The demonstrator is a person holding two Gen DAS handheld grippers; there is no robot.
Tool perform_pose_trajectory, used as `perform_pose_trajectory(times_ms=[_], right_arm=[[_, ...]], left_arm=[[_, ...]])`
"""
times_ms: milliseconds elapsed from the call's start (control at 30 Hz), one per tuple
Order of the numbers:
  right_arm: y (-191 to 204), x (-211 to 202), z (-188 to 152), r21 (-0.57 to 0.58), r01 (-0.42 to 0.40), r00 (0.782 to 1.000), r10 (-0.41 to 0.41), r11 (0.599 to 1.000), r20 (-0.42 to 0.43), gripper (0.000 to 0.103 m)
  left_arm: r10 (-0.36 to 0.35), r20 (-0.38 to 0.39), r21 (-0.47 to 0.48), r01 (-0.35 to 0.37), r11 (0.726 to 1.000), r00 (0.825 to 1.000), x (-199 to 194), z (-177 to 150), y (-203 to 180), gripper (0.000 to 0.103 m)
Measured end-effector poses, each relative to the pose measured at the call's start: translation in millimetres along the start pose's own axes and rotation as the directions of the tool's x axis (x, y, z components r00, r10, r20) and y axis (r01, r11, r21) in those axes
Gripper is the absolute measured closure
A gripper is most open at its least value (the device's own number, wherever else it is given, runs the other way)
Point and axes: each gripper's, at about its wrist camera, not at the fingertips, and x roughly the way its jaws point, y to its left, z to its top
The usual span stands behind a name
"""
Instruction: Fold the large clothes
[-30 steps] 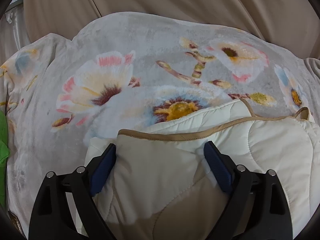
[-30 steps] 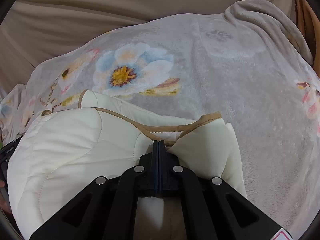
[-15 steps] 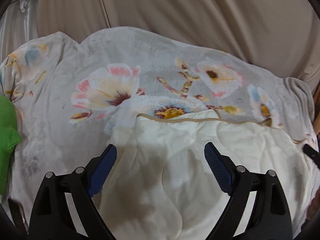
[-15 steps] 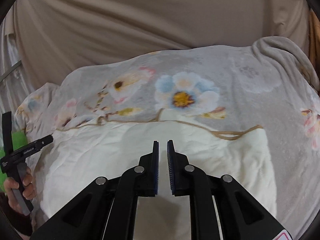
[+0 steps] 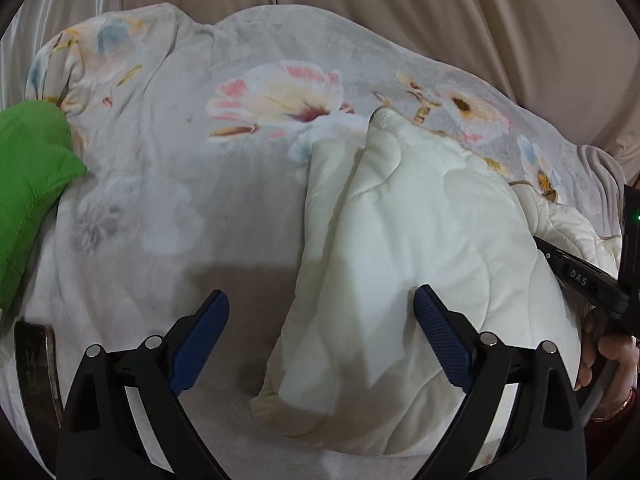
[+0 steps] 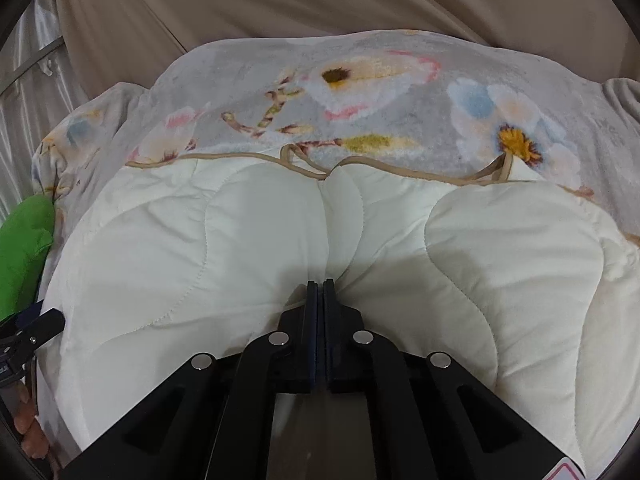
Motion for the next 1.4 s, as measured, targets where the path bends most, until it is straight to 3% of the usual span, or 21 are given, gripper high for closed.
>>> perform_pose_trajectory(times_ms=[333, 433, 533, 700, 733, 833, 867, 933, 1000, 1100, 1133, 1267, 1333, 1400], right_arm=[[2.9, -5.9, -1.2, -0.03, 0.029, 0.999, -0.028, 0.999, 0.042, 0.103], [2.3, -30.7, 3.5, -0.02, -0.004, 0.996, 0.006, 1.0, 0.09, 0.102], [-11.7, -66.8, 9.8, -0.007, 0.039, 0.987, -0.037, 0.999, 0.158, 0.102], [-105.0, -108.3, 9.5, 0.168, 0.165, 0.964, -0.195, 0.972, 0.179, 0.101], [-125.9, -111.2, 8.5, 0.222, 0.158, 0.965, -0.198, 0.962, 0.171, 0.095], [-170.5, -109.6, 3.1, 0.309, 0.194, 0.96, -0.245, 0.931, 0.137, 0.094], [-182.9, -102.1, 0.4, 0.314, 0.244, 0.952, -0.288, 0.918, 0.102, 0.094], [-203.0, -83.2, -11.0, 0.329, 0.291, 0.947, -0.319, 0.899, 0.033, 0.103], [-214.5, -71.2, -19.9, 0.35, 0.253, 0.962, -0.274, 0.902, 0.011, 0.103], [-200.0, -76.7, -10.5, 0.305, 0.309, 0.945, -0.326, 0.901, 0.006, 0.103], [-188.7, -84.4, -7.0, 0.297, 0.291, 0.949, -0.315, 0.909, 0.034, 0.096], [-109.4, -111.5, 2.6, 0.152, 0.103, 0.984, -0.123, 0.983, 0.129, 0.096], [-66.6, -102.7, 0.0, 0.044, 0.05, 0.994, -0.054, 0.998, 0.096, 0.096], [-35.6, -82.5, -6.1, -0.021, 0.019, 0.999, -0.019, 1.0, 0.034, 0.096]], left_arm=[[-0.007, -0.002, 0.004, 0.007, 1.0, 1.0, 6.2, -6.9, -5.8, 0.009], [-0.016, -0.01, 0.005, 0.016, 1.0, 1.0, 3.9, -6.9, -1.8, 0.01], [-0.045, -0.002, -0.005, 0.045, 0.999, 0.999, -6.2, -6.9, 5.2, 0.01], [-0.139, 0.076, 0.005, 0.139, 0.99, 0.987, -30.4, 24.4, 0.7, 0.009], [-0.142, 0.095, 0.019, 0.141, 0.99, 0.985, -30.0, 37.1, -6.8, 0.008], [-0.141, 0.111, 0.073, 0.133, 0.988, 0.984, -9.7, 69.3, -35.5, 0.008], [-0.139, 0.101, 0.084, 0.13, 0.988, 0.985, 2.8, 76.1, -44.0, 0.008], [-0.098, 0.057, 0.093, 0.093, 0.991, 0.994, 33.5, 82.3, -54.9, 0.008], [-0.042, -0.015, 0.095, 0.043, 0.995, 0.999, 68.0, 79.9, -57.9, 0.008], [-0.076, -0.048, 0.02, 0.077, 0.997, 0.996, 78.4, 76.8, -41.9, 0.007], [-0.078, -0.046, 0.004, 0.078, 0.997, 0.996, 73.2, 76.9, -37.9, 0.008], [-0.052, 0.025, 0.001, 0.052, 0.999, 0.998, 26.3, 68.3, -18.2, 0.008], [-0.052, 0.02, -0.003, 0.052, 0.999, 0.998, 8.4, 51.3, -3.0, 0.005], [-0.086, -0.037, -0.044, 0.084, 0.996, 0.996, 4.0, 26.5, 16.4, 0.005]])
